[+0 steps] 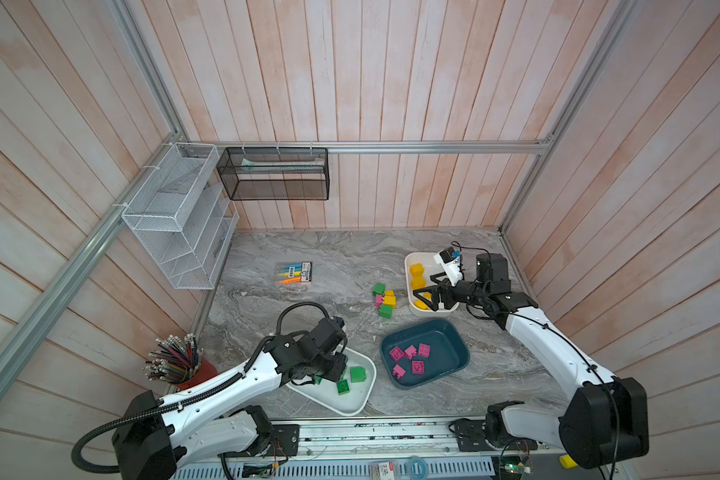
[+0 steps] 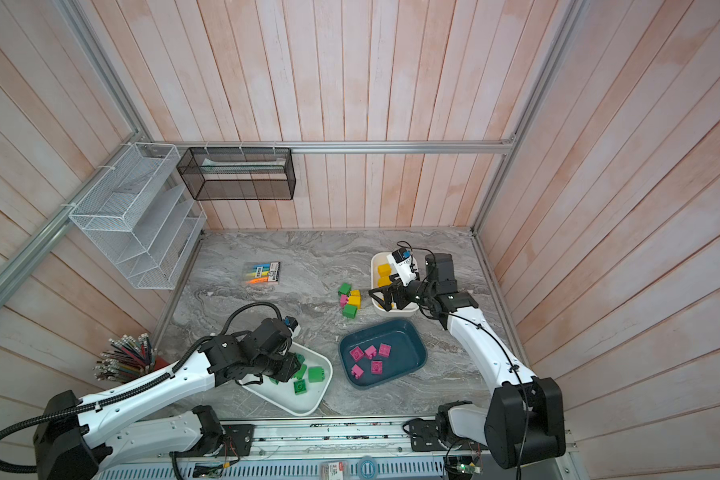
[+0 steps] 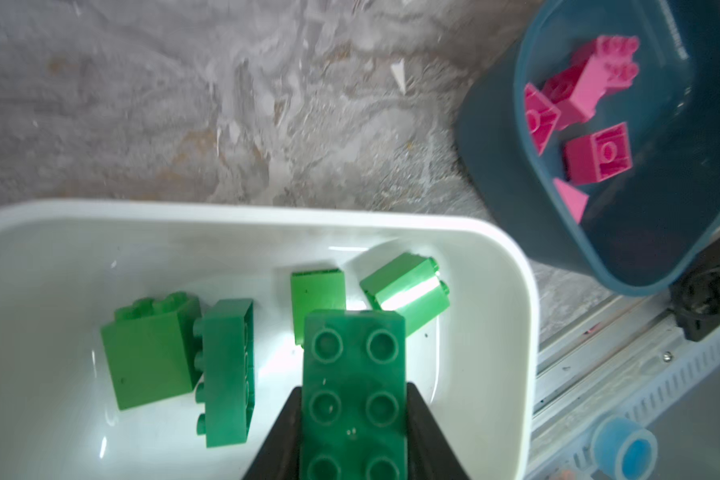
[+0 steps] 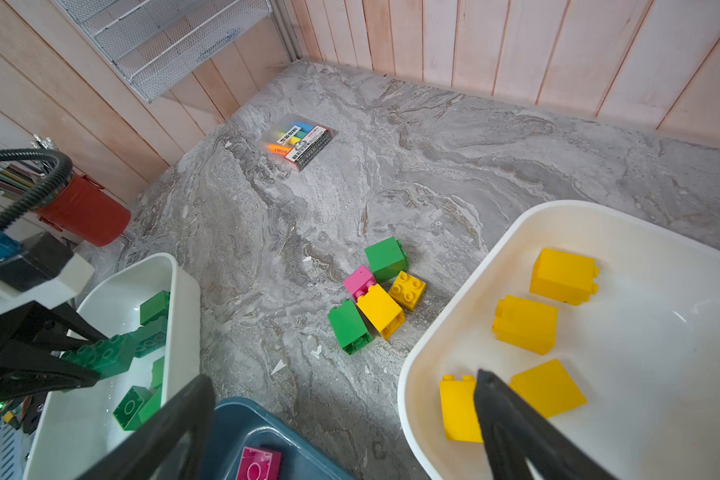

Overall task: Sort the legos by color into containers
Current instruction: 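Carry the green 2x4 brick with the left gripper into the near white tray and release, then grasp a green brick at the pile with the right gripper while the left arm withdraws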

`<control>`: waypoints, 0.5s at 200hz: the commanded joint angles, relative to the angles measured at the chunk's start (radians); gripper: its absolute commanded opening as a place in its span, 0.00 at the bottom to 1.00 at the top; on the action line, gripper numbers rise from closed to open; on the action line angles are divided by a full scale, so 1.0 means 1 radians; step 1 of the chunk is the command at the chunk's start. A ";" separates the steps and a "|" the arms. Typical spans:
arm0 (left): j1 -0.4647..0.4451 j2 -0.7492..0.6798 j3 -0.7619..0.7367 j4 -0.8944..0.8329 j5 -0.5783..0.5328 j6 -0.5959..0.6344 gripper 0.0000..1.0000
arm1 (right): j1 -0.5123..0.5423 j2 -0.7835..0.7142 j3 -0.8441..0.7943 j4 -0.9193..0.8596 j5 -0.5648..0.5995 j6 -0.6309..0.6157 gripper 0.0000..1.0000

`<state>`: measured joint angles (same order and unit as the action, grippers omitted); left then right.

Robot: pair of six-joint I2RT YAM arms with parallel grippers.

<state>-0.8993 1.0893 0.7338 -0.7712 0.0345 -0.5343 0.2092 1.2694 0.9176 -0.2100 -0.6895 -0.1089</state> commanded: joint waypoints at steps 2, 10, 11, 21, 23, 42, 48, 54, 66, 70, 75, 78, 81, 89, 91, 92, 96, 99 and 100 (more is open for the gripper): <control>-0.018 -0.023 -0.021 0.016 -0.034 -0.101 0.33 | 0.011 0.030 0.035 -0.017 0.002 -0.017 0.98; -0.018 -0.008 -0.026 0.017 -0.045 -0.104 0.35 | 0.016 0.036 0.040 -0.016 -0.001 -0.017 0.98; -0.018 -0.004 -0.025 0.016 -0.046 -0.104 0.35 | 0.016 0.037 0.041 -0.016 0.000 -0.018 0.98; -0.017 0.024 -0.007 0.005 -0.073 -0.099 0.41 | 0.026 0.042 0.046 -0.012 0.001 -0.019 0.98; -0.018 0.029 -0.002 0.004 -0.079 -0.099 0.43 | 0.027 0.043 0.047 -0.010 0.002 -0.019 0.98; -0.016 0.055 0.021 -0.010 -0.111 -0.080 0.67 | 0.048 0.055 0.046 0.005 0.005 -0.016 0.98; -0.014 0.054 0.030 -0.010 -0.120 -0.070 0.69 | 0.054 0.062 0.047 0.005 0.009 -0.016 0.98; -0.012 0.051 0.036 -0.007 -0.122 -0.060 0.72 | 0.059 0.071 0.048 0.007 0.017 -0.009 0.98; -0.001 0.042 0.057 0.002 -0.122 -0.037 0.77 | 0.067 0.087 0.050 0.023 0.030 0.026 0.98; 0.005 0.038 0.064 0.004 -0.122 -0.030 0.79 | 0.071 0.090 0.048 0.029 0.034 0.037 0.98; 0.016 0.034 0.075 0.010 -0.120 -0.020 0.80 | 0.078 0.095 0.047 0.043 0.041 0.051 0.98; 0.023 0.030 0.081 0.013 -0.117 -0.012 0.80 | 0.083 0.096 0.047 0.049 0.050 0.058 0.98; 0.031 0.027 0.084 0.017 -0.113 -0.003 0.81 | 0.089 0.098 0.045 0.056 0.058 0.065 0.98; 0.060 0.018 0.096 0.032 -0.098 0.024 0.82 | 0.110 0.104 0.046 0.072 0.087 0.078 0.98; 0.068 0.015 0.099 0.035 -0.093 0.029 0.83 | 0.116 0.107 0.046 0.075 0.092 0.079 0.98; 0.072 0.014 0.101 0.036 -0.091 0.033 0.83 | 0.119 0.108 0.046 0.076 0.095 0.080 0.98; 0.088 0.010 0.107 0.043 -0.086 0.046 0.83 | 0.129 0.113 0.046 0.083 0.107 0.083 0.98; 0.100 0.008 0.110 0.047 -0.082 0.054 0.84 | 0.138 0.117 0.047 0.088 0.117 0.086 0.98; 0.104 0.007 0.112 0.050 -0.081 0.057 0.84 | 0.141 0.119 0.047 0.090 0.119 0.087 0.98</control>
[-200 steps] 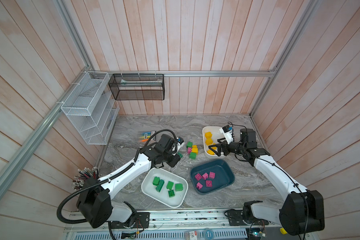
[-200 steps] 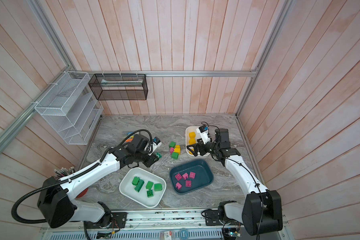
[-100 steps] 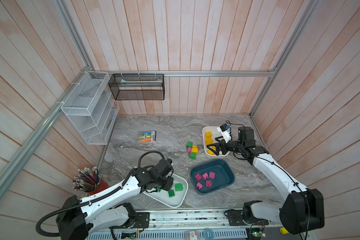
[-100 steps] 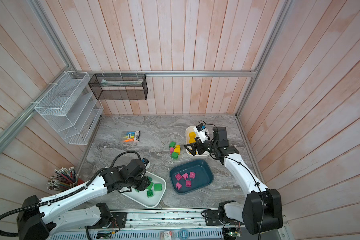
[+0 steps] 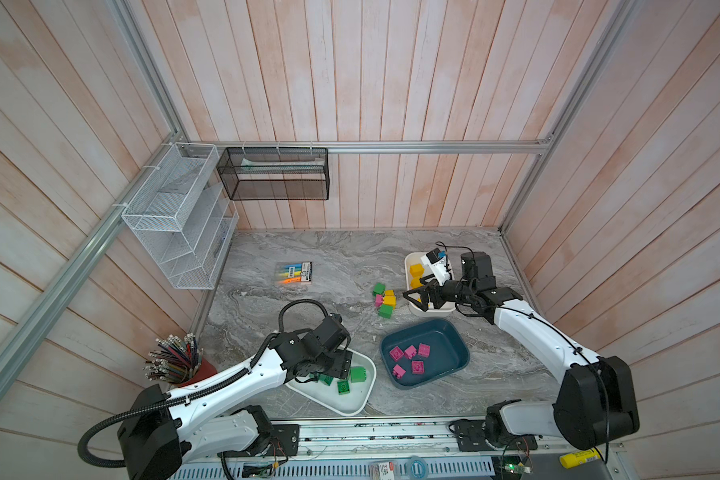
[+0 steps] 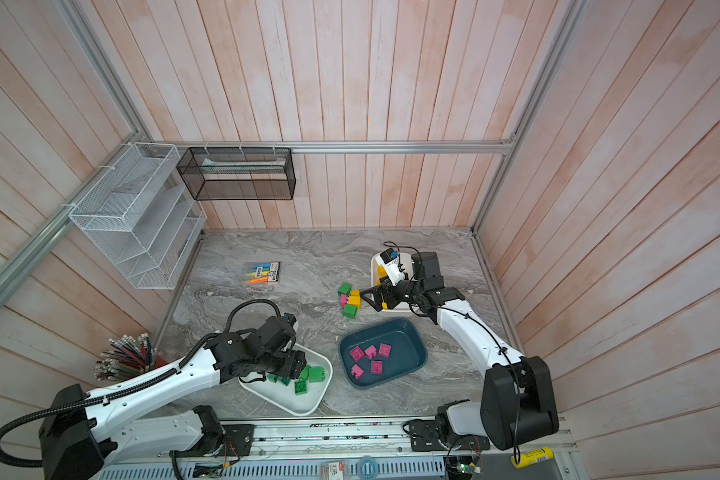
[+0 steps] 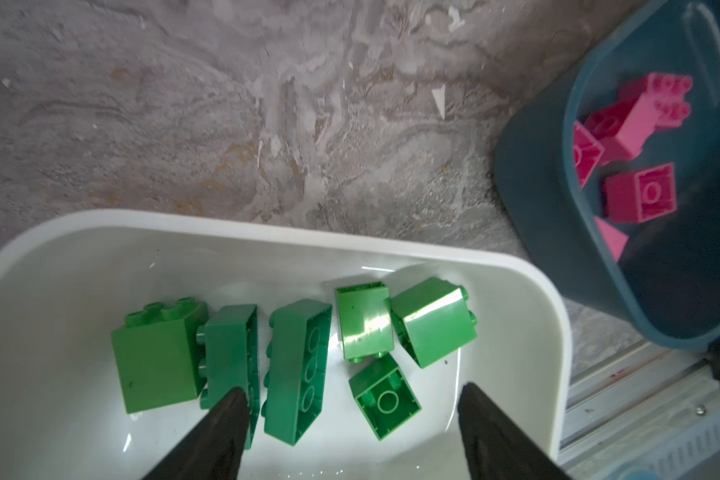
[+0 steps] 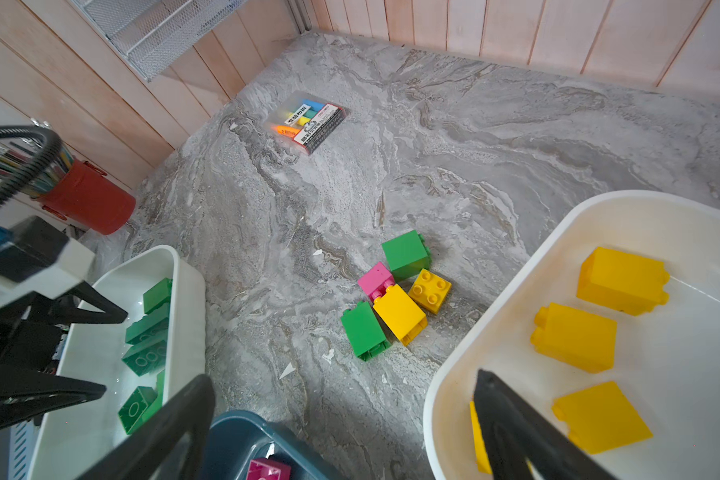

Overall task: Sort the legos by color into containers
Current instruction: 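Grasp a green brick at the pile with the right gripper while the left arm withdraws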

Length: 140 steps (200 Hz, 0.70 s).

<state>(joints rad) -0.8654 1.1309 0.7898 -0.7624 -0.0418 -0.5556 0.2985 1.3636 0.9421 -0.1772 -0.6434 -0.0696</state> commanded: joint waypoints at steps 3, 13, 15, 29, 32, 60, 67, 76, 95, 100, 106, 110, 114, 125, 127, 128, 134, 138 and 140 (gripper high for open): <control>0.080 -0.037 0.061 0.045 0.001 0.087 0.85 | 0.057 0.031 0.025 0.061 0.084 0.051 0.98; 0.123 -0.044 0.073 0.068 0.030 0.127 0.85 | 0.079 0.053 0.041 0.056 0.106 0.051 0.98; 0.132 -0.045 0.075 0.073 0.035 0.133 0.86 | 0.082 0.058 0.044 0.053 0.110 0.048 0.98; 0.191 -0.052 0.075 0.114 0.081 0.175 0.88 | 0.108 0.099 0.069 0.038 0.128 0.020 0.98; 0.208 -0.052 0.076 0.121 0.096 0.186 0.88 | 0.114 0.108 0.075 0.034 0.134 0.012 0.98; 0.327 -0.054 0.072 0.192 0.208 0.239 0.90 | 0.149 0.212 0.169 -0.018 0.206 -0.018 0.98; 0.352 -0.057 0.066 0.215 0.230 0.239 0.91 | 0.159 0.238 0.196 -0.035 0.218 -0.018 0.98; 0.376 -0.059 0.059 0.238 0.254 0.242 0.92 | 0.175 0.269 0.228 -0.046 0.232 -0.010 0.98; 0.410 -0.055 0.046 0.259 0.283 0.249 0.93 | 0.211 0.326 0.264 -0.032 0.310 0.077 0.98; 0.415 -0.054 0.045 0.260 0.286 0.251 0.93 | 0.221 0.340 0.273 -0.033 0.334 0.104 0.98; 0.423 -0.051 0.040 0.261 0.293 0.251 0.93 | 0.234 0.356 0.285 -0.031 0.368 0.142 0.98; 0.428 -0.052 0.037 0.264 0.298 0.251 0.93 | 0.243 0.367 0.293 -0.033 0.395 0.168 0.98; 0.433 -0.053 0.031 0.271 0.305 0.252 0.93 | 0.253 0.378 0.299 -0.034 0.423 0.193 0.98; 0.449 -0.063 0.014 0.288 0.324 0.245 0.94 | 0.279 0.402 0.305 -0.022 0.479 0.270 0.98; 0.453 -0.065 0.011 0.290 0.326 0.244 0.95 | 0.284 0.406 0.305 -0.018 0.491 0.287 0.98; 0.454 -0.066 0.009 0.291 0.328 0.244 0.95 | 0.286 0.408 0.305 -0.016 0.501 0.287 0.98; 0.463 -0.069 0.004 0.297 0.334 0.243 1.00 | 0.301 0.416 0.303 -0.003 0.529 0.337 0.98; 0.470 -0.070 0.000 0.296 0.338 0.243 1.00 | 0.308 0.421 0.301 0.005 0.555 0.369 0.98; 0.472 -0.071 -0.001 0.297 0.339 0.243 1.00 | 0.312 0.423 0.299 0.009 0.569 0.385 0.98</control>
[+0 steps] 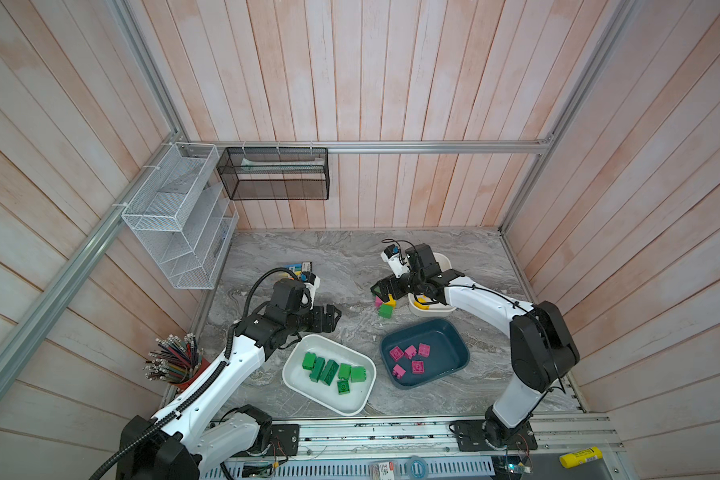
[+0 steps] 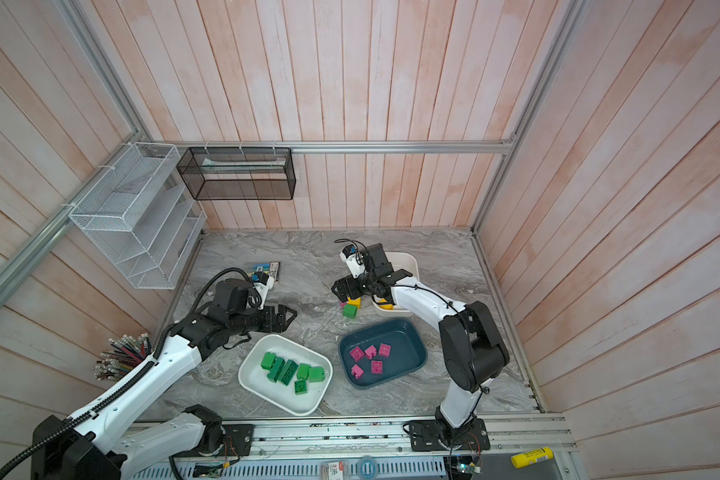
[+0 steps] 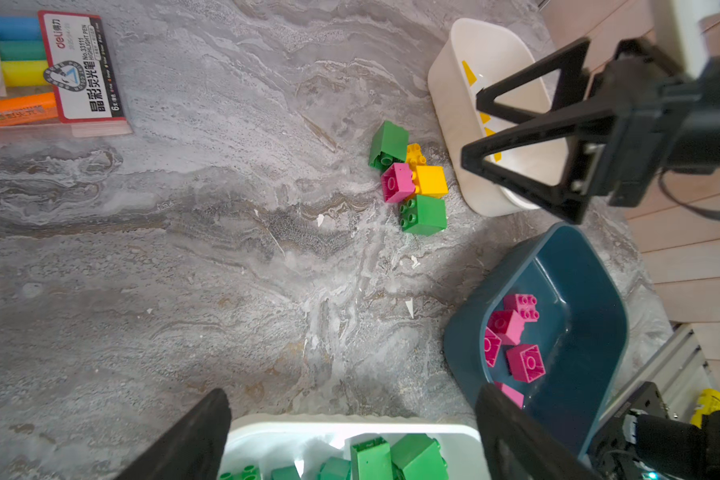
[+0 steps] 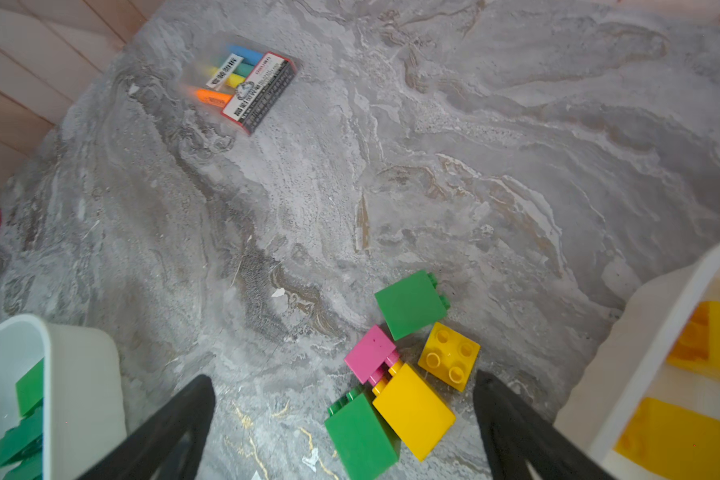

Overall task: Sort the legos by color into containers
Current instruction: 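Grasp a green brick at the pile with the right gripper while the left arm withdraws, then lift the green brick from the pile with the right gripper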

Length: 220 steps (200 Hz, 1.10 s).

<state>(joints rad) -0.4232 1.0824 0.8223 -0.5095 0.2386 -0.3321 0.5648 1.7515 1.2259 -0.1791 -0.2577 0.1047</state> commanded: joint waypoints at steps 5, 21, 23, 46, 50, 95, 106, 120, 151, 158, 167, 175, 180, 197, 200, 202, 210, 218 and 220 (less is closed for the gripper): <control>0.038 -0.022 -0.035 0.042 0.061 0.020 1.00 | 0.051 0.041 0.010 0.021 0.208 0.250 0.97; 0.054 -0.027 -0.040 0.043 0.072 0.026 1.00 | 0.069 0.066 0.012 0.025 0.254 0.346 0.96; 0.057 -0.027 -0.040 0.044 0.073 0.027 1.00 | 0.073 0.070 0.014 0.023 0.263 0.355 0.96; 0.062 -0.029 -0.044 0.048 0.085 0.030 1.00 | 0.103 0.131 0.061 -0.014 0.361 0.438 0.94; 0.063 -0.028 -0.046 0.048 0.085 0.031 1.00 | 0.106 0.143 0.073 -0.022 0.369 0.447 0.94; 0.069 -0.035 -0.054 0.030 0.081 0.050 1.00 | 0.106 0.235 0.147 -0.056 0.428 0.548 0.85; 0.072 -0.040 -0.055 0.025 0.076 0.056 1.00 | 0.106 0.253 0.161 -0.058 0.437 0.557 0.81; 0.075 -0.041 -0.060 0.023 0.074 0.061 1.00 | 0.105 0.281 0.184 -0.065 0.436 0.568 0.78; 0.077 -0.045 -0.070 0.019 0.072 0.067 1.00 | 0.106 0.322 0.208 -0.070 0.444 0.579 0.68; 0.077 -0.046 -0.072 0.019 0.073 0.070 1.00 | 0.106 0.326 0.213 -0.071 0.455 0.581 0.64; 0.078 -0.045 -0.074 0.018 0.071 0.073 1.00 | 0.106 0.334 0.218 -0.071 0.469 0.585 0.60; 0.078 -0.041 -0.076 0.017 0.070 0.077 1.00 | 0.106 0.343 0.226 -0.074 0.473 0.586 0.59; 0.078 -0.038 -0.077 0.017 0.070 0.079 1.00 | 0.106 0.350 0.236 -0.079 0.476 0.586 0.59; 0.078 -0.029 -0.072 0.013 0.070 0.084 1.00 | 0.107 0.374 0.258 -0.088 0.482 0.585 0.56; 0.078 -0.027 -0.072 0.013 0.070 0.084 1.00 | 0.106 0.377 0.261 -0.088 0.483 0.587 0.55; 0.078 -0.027 -0.072 0.012 0.070 0.084 1.00 | 0.106 0.378 0.263 -0.089 0.485 0.587 0.55; 0.078 -0.027 -0.069 0.012 0.070 0.087 1.00 | 0.106 0.384 0.269 -0.088 0.495 0.587 0.52; 0.078 -0.026 -0.069 0.012 0.070 0.089 1.00 | 0.106 0.390 0.280 -0.092 0.505 0.586 0.50; 0.078 -0.027 -0.069 0.012 0.070 0.089 1.00 | 0.106 0.392 0.282 -0.092 0.507 0.586 0.50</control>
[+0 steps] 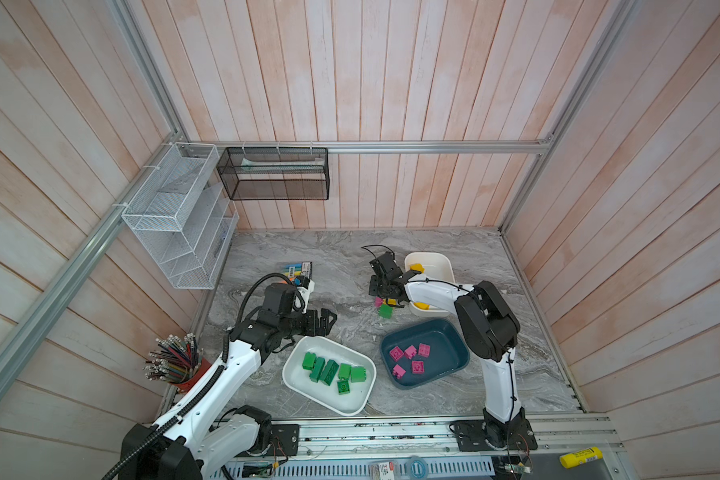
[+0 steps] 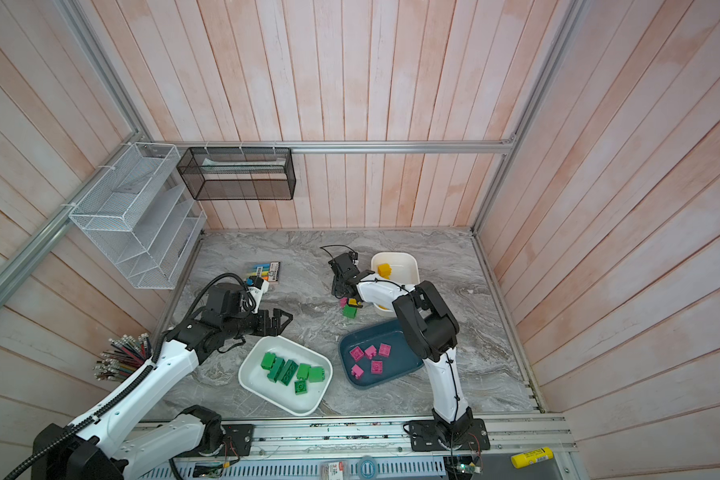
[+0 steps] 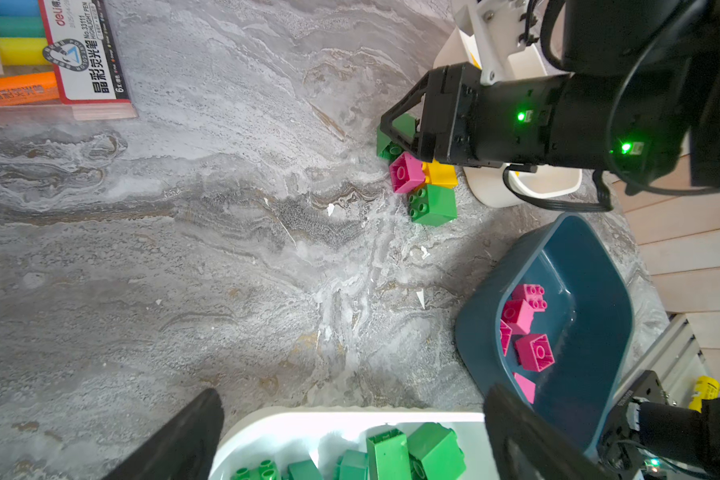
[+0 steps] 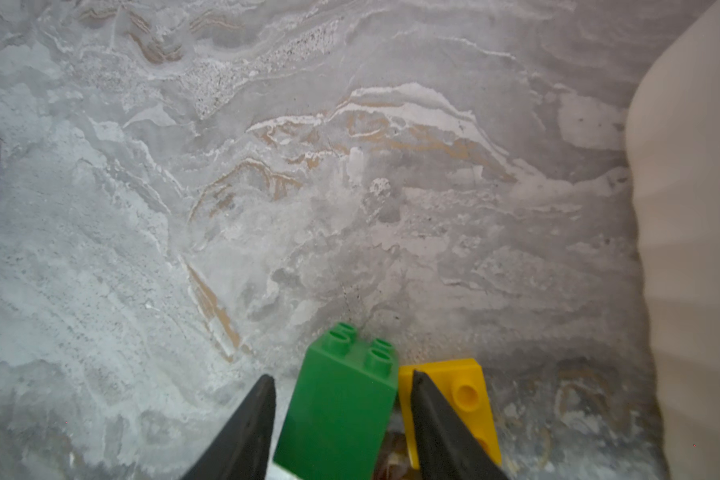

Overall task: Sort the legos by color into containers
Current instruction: 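Lift the green brick from the pile with the right gripper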

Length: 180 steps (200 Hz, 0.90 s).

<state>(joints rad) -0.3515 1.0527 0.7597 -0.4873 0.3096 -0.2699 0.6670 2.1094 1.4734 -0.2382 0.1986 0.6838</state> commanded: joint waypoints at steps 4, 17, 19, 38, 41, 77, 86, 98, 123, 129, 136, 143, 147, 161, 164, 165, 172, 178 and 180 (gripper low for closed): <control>0.007 0.003 -0.007 -0.010 -0.001 0.027 1.00 | 0.004 0.038 0.040 -0.038 0.053 0.004 0.50; 0.007 0.006 -0.008 -0.010 0.000 0.029 1.00 | 0.003 0.054 0.063 -0.056 0.057 -0.001 0.50; 0.007 0.006 -0.009 -0.010 0.000 0.029 1.00 | 0.004 0.057 0.065 -0.058 0.057 -0.002 0.50; 0.006 0.010 -0.010 -0.012 -0.001 0.032 1.00 | 0.007 0.067 0.075 -0.058 0.053 -0.003 0.49; 0.006 0.010 -0.012 -0.011 -0.001 0.032 1.00 | 0.009 0.069 0.077 -0.058 0.053 -0.006 0.49; 0.007 0.013 -0.016 -0.009 0.002 0.034 1.00 | 0.020 0.104 0.119 -0.093 0.079 -0.027 0.46; 0.006 0.014 -0.017 -0.010 0.002 0.036 1.00 | 0.021 0.108 0.118 -0.097 0.078 -0.027 0.46; 0.007 0.014 -0.021 -0.009 0.003 0.034 1.00 | 0.023 0.110 0.117 -0.105 0.090 -0.033 0.45; 0.006 0.020 -0.020 -0.001 0.011 0.035 1.00 | 0.042 0.105 0.125 -0.122 0.136 -0.054 0.42; 0.006 0.021 -0.020 0.001 0.012 0.035 1.00 | 0.046 0.103 0.124 -0.122 0.144 -0.059 0.41; 0.006 0.024 -0.019 0.001 0.014 0.035 1.00 | 0.051 0.098 0.123 -0.123 0.153 -0.066 0.40; 0.006 0.027 -0.019 0.002 0.014 0.037 1.00 | 0.057 0.096 0.125 -0.127 0.167 -0.075 0.40; 0.007 0.028 -0.019 0.002 0.014 0.038 1.00 | 0.061 0.096 0.129 -0.133 0.175 -0.080 0.40; 0.006 0.032 -0.019 0.004 0.017 0.037 1.00 | 0.070 0.099 0.143 -0.159 0.201 -0.094 0.40; 0.007 0.032 -0.018 0.004 0.018 0.037 1.00 | 0.073 0.100 0.144 -0.163 0.208 -0.096 0.39; 0.007 0.032 -0.018 0.004 0.019 0.037 1.00 | 0.073 0.101 0.145 -0.164 0.210 -0.096 0.39; 0.006 0.034 -0.019 0.003 0.019 0.037 1.00 | 0.077 0.101 0.145 -0.170 0.222 -0.100 0.38; 0.007 0.035 -0.019 0.004 0.019 0.038 1.00 | 0.077 0.103 0.147 -0.174 0.226 -0.101 0.34; 0.006 0.035 -0.019 0.003 0.019 0.037 1.00 | 0.078 0.104 0.147 -0.176 0.226 -0.100 0.33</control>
<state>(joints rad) -0.3515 1.0794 0.7532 -0.4923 0.3103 -0.2531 0.7300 2.1868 1.5929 -0.3408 0.3603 0.6094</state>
